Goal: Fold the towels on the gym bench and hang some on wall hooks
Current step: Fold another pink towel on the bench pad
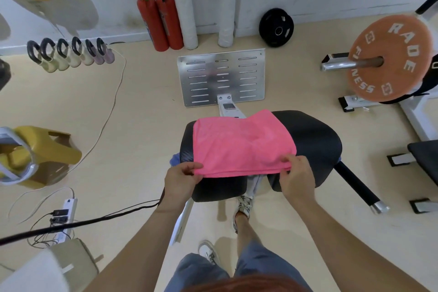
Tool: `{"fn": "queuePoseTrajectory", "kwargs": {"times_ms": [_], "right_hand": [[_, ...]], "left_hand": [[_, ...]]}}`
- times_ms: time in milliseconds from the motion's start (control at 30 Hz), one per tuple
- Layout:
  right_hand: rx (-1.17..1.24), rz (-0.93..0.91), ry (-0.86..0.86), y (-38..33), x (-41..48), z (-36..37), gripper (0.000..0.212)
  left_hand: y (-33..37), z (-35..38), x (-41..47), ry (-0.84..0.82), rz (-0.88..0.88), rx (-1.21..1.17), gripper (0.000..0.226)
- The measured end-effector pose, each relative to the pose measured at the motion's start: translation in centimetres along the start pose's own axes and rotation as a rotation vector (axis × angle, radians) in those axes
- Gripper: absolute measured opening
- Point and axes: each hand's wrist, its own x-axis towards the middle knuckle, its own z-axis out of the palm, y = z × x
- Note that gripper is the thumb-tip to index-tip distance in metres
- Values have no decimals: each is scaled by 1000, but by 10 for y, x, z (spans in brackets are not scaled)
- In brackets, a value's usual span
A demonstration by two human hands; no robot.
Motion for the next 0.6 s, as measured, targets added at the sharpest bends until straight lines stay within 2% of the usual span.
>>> {"fn": "queuePoseTrajectory", "kwargs": {"times_ms": [167, 267, 333, 400, 467, 533, 600], "right_hand": [[147, 122, -65, 2, 6, -16, 15], [448, 388, -58, -4, 6, -29, 12], [589, 524, -13, -6, 6, -33, 23], [686, 653, 31, -10, 6, -35, 25], [747, 734, 44, -15, 6, -36, 21], [772, 767, 28, -21, 6, -37, 19], [799, 791, 23, -28, 6, -39, 19]], "left_hand": [[2, -8, -1, -48, -71, -194, 16], [3, -16, 1, -99, -172, -342, 15], [4, -20, 2, -94, -202, -410, 14], [4, -20, 1, -87, -209, -464, 10], [5, -18, -1, -57, -209, -483, 12], [6, -15, -2, 17, -201, -413, 16], [12, -11, -4, 79, -180, -332, 11]]}}
